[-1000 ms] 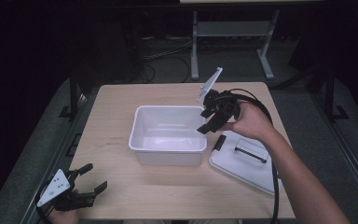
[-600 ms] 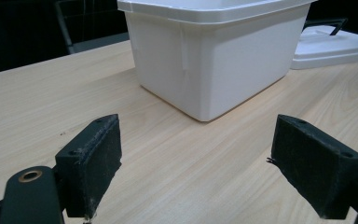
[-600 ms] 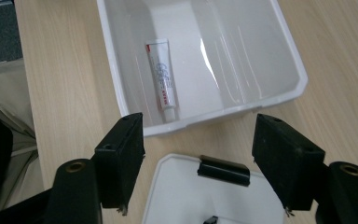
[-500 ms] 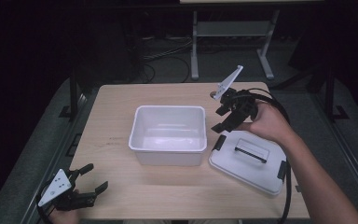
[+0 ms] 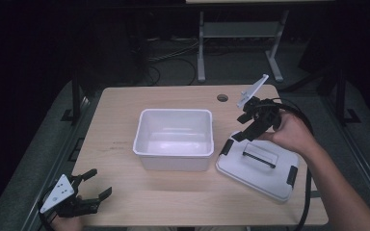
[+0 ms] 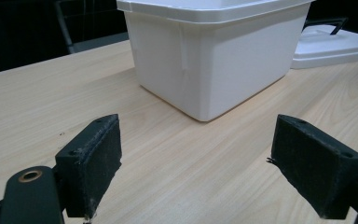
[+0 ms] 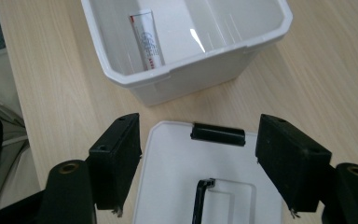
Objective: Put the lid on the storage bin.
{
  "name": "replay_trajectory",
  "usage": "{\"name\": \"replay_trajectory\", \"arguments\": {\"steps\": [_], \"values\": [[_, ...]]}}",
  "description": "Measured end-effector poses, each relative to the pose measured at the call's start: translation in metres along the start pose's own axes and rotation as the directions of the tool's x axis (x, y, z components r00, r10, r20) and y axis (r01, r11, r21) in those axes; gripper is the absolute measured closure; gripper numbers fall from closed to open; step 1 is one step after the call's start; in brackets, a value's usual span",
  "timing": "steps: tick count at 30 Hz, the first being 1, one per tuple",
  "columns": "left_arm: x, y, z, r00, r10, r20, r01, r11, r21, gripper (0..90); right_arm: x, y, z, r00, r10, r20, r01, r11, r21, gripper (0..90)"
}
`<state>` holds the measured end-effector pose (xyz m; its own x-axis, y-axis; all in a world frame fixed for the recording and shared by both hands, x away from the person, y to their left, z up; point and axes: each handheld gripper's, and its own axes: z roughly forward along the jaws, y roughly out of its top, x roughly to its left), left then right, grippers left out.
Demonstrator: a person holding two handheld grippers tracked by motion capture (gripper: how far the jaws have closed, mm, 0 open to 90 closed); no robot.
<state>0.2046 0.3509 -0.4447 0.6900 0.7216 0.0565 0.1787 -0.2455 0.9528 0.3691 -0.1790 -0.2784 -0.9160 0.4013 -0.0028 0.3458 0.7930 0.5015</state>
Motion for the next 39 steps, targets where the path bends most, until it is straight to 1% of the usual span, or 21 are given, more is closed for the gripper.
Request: {"name": "replay_trajectory", "arguments": {"steps": [6,16,18,21,22,23,32,39], "values": [[0.0,0.0,0.0,1.0,0.001,-0.001,-0.001,1.0,0.0,15.7,-0.003,-0.014,0.005,0.9998,0.021,0.003,-0.021,1.0,0.005,30.0],[0.0,0.0,0.0,1.0,-0.001,-0.002,0.001,1.0,0.003,15.7,-0.006,-0.033,0.012,0.9988,0.049,-0.001,-0.049,0.999,0.01,30.1],[0.0,0.0,0.0,1.0,0.002,-0.002,-0.002,1.0,0.002,15.7,-0.006,-0.035,0.013,0.9986,0.052,0.0,-0.052,0.998,0.021,30.0],[0.0,0.0,0.0,1.0,0.001,-0.002,-0.001,1.0,0.001,15.7,-0.007,-0.039,0.014,0.9984,0.056,0.001,-0.056,0.998,0.01,30.1],[0.0,0.0,0.0,1.0,0.001,-0.003,-0.001,1.0,0.001,15.7,-0.006,-0.041,0.015,0.998,0.064,-0.001,-0.064,0.998,0.009,30.2],[0.0,0.0,0.0,1.0,0.001,-0.004,-0.001,1.0,0.0,15.7,-0.007,-0.043,0.016,0.9982,0.06,-0.001,-0.06,0.998,0.009,30.1],[-0.001,0.0,0.0,1.0,0.002,-0.006,-0.002,1.0,0.003,15.7,-0.009,-0.063,0.024,0.9958,0.092,-0.004,-0.092,0.996,0.021,30.4],[-0.001,0.0,0.0,1.0,0.002,-0.007,-0.002,1.0,0.003,15.7,-0.01,-0.08,0.03,0.9933,0.116,-0.001,-0.116,0.993,0.016,31.2]]}}
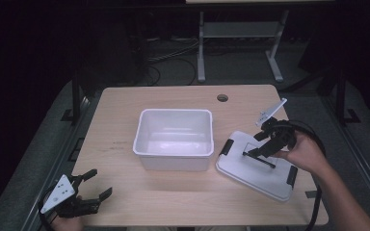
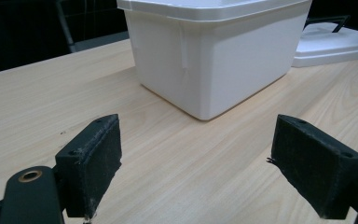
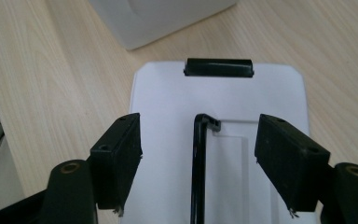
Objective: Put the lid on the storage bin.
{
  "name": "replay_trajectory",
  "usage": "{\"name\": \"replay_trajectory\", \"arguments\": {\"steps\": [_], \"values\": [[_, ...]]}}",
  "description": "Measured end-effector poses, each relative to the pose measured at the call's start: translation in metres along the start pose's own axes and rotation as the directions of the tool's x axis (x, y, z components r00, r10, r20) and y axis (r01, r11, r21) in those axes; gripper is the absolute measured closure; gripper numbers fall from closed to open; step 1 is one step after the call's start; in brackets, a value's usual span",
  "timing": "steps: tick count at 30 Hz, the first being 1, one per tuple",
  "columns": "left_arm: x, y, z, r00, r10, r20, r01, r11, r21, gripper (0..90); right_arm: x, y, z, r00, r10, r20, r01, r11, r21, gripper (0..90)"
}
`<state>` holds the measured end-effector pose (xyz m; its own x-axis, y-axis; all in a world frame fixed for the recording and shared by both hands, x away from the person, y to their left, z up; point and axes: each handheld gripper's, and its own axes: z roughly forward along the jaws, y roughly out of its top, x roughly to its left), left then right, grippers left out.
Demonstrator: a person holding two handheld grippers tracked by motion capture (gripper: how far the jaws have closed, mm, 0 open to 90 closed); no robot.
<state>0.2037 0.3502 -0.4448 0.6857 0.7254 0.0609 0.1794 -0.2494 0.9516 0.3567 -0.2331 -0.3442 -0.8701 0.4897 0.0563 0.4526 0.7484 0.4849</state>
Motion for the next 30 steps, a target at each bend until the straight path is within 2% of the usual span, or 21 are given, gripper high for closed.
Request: {"name": "replay_trajectory", "arguments": {"steps": [15,27,30], "values": [[0.0,0.0,0.0,1.0,0.002,-0.002,-0.002,1.0,-0.001,15.7,-0.001,-0.025,0.017,0.9995,0.029,0.01,-0.029,0.999,0.013,35.3],[0.0,0.0,0.0,1.0,0.002,-0.002,-0.002,1.0,0.001,15.7,-0.003,-0.041,0.029,0.9986,0.045,0.027,-0.046,0.998,0.039,45.4],[0.0,0.0,0.0,1.0,0.002,-0.004,-0.002,1.0,0.001,15.7,-0.003,-0.043,0.033,0.9989,0.034,0.032,-0.035,0.998,0.046,49.6]]}}
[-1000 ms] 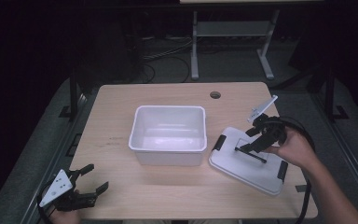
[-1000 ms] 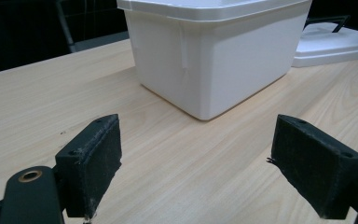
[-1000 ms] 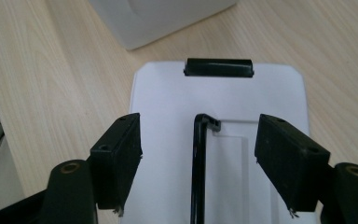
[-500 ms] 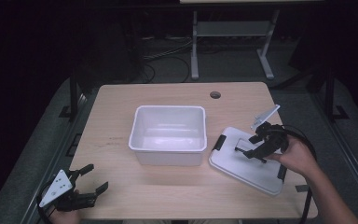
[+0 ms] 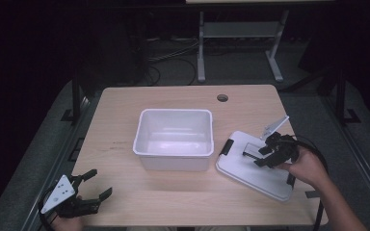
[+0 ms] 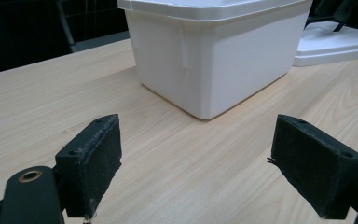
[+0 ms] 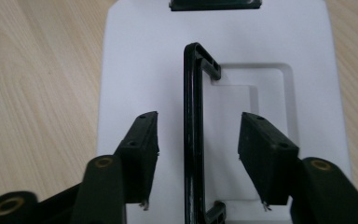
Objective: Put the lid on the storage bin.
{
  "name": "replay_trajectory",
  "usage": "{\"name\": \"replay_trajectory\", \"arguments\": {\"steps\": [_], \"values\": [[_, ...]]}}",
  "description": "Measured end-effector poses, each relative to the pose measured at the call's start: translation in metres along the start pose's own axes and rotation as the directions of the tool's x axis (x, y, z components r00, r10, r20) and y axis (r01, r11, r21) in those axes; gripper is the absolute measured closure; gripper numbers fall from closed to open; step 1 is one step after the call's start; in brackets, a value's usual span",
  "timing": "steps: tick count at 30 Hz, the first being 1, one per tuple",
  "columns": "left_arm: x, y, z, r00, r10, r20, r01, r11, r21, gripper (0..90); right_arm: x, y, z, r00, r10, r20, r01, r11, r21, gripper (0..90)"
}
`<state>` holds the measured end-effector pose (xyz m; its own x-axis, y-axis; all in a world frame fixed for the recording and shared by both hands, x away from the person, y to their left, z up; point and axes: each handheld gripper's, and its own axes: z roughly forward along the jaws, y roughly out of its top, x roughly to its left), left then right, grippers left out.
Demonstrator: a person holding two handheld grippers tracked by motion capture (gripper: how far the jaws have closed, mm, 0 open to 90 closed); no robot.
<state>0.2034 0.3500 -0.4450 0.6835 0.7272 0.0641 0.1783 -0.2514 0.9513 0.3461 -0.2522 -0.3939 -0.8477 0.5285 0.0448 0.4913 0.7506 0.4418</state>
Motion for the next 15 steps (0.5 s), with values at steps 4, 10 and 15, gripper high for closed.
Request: {"name": "replay_trajectory", "arguments": {"steps": [4,10,15], "values": [[0.0002,-0.0001,0.0,1.0,0.0,0.001,0.0,1.0,0.002,15.7,0.0001,-0.0014,0.0036,1.0,-0.007,0.006,0.007,1.0,0.009,56.7],[0.0004,-0.0001,-0.0004,1.0,0.001,0.0,-0.001,1.0,0.001,15.7,-0.0023,-0.0037,0.0065,0.9999,0.003,0.01,-0.003,1.0,0.028,64.2],[0.0004,-0.0002,-0.0001,1.0,0.001,-0.001,-0.001,1.0,0.002,15.7,-0.0046,-0.0036,0.0054,0.9999,0.001,0.01,-0.001,1.0,0.031,69.3]]}}
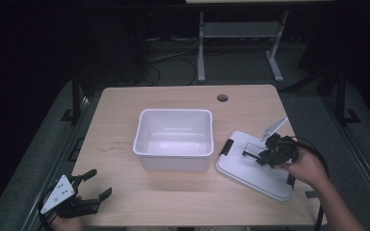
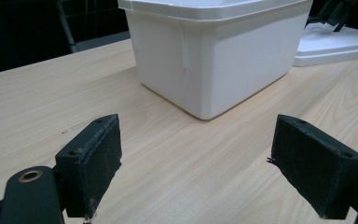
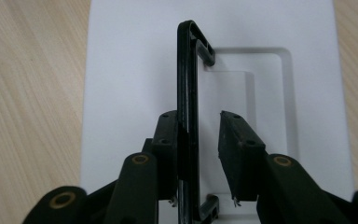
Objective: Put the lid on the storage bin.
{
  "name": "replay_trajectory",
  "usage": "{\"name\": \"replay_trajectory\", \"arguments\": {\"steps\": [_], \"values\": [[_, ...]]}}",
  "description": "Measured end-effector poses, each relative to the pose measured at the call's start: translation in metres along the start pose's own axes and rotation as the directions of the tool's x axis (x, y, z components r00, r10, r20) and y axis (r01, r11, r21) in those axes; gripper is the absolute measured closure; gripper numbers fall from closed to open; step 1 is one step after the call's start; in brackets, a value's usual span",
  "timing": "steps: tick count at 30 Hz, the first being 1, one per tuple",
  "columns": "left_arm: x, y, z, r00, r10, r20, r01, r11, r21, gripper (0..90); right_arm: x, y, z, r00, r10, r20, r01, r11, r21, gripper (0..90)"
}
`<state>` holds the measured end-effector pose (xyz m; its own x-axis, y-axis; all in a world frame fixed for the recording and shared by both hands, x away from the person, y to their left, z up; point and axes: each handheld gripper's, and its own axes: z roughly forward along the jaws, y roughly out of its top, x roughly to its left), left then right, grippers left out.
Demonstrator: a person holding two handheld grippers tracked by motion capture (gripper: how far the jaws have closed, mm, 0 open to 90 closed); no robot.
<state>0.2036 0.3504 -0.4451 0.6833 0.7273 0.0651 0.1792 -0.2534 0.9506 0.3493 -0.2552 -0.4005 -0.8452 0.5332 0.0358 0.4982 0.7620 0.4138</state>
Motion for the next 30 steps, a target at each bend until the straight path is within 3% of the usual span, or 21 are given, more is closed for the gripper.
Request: {"name": "replay_trajectory", "arguments": {"steps": [10,30], "values": [[0.0,0.0,-0.001,1.0,-0.001,0.002,0.001,1.0,-0.003,15.7,-0.005,0.004,-0.005,0.9997,0.005,0.025,-0.005,1.0,0.022,74.2],[0.0,0.0,0.0,1.0,0.0,0.002,0.0,1.0,-0.001,15.7,-0.013,0.008,-0.004,0.9998,0.009,0.02,-0.01,0.998,0.056,81.6]]}}
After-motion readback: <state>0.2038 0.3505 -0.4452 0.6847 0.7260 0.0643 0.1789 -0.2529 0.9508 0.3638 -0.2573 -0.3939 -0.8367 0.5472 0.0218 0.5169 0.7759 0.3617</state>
